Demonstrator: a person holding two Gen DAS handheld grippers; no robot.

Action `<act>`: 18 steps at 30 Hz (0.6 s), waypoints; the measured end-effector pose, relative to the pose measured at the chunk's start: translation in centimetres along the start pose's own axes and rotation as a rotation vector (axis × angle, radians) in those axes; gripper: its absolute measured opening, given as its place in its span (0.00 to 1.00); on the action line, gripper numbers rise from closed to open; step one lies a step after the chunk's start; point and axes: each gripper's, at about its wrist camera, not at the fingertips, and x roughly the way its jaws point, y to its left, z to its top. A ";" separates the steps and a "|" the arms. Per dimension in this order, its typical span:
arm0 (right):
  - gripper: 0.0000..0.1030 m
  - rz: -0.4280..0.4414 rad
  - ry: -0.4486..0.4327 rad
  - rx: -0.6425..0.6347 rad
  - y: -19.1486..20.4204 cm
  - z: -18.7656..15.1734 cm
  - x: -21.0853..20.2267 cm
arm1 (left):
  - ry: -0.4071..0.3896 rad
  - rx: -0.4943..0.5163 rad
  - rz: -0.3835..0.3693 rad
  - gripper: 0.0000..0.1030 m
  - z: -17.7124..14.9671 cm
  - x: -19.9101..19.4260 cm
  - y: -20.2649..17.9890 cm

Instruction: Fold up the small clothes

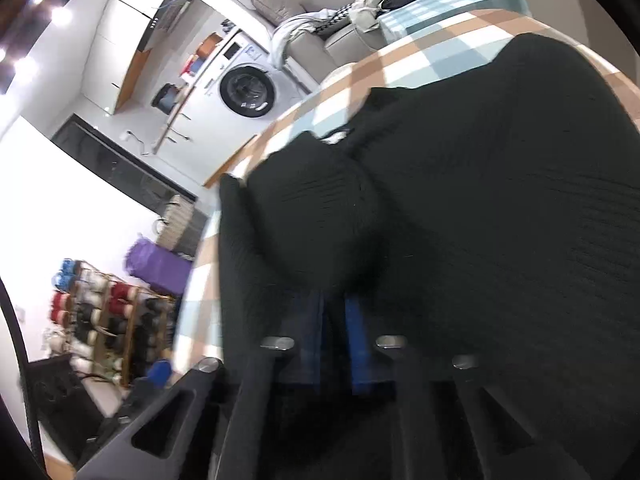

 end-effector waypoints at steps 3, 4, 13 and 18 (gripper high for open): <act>0.07 0.153 -0.067 -0.011 2.1 -1.3 -5.5 | -0.009 -0.001 -0.005 0.57 0.4 0.3 -0.2; 0.06 0.161 -0.080 -0.002 2.3 -1.8 -6.6 | -0.007 0.003 -0.012 0.57 0.5 0.4 -0.2; 0.05 -0.137 0.046 0.122 -5.0 -8.0 -7.8 | 0.074 0.094 -0.055 0.57 -0.2 3.8 -2.8; 0.22 -0.149 -0.028 -0.033 -2.9 -6.7 -10.0 | 0.088 0.117 -0.056 0.57 -1.0 4.6 -4.5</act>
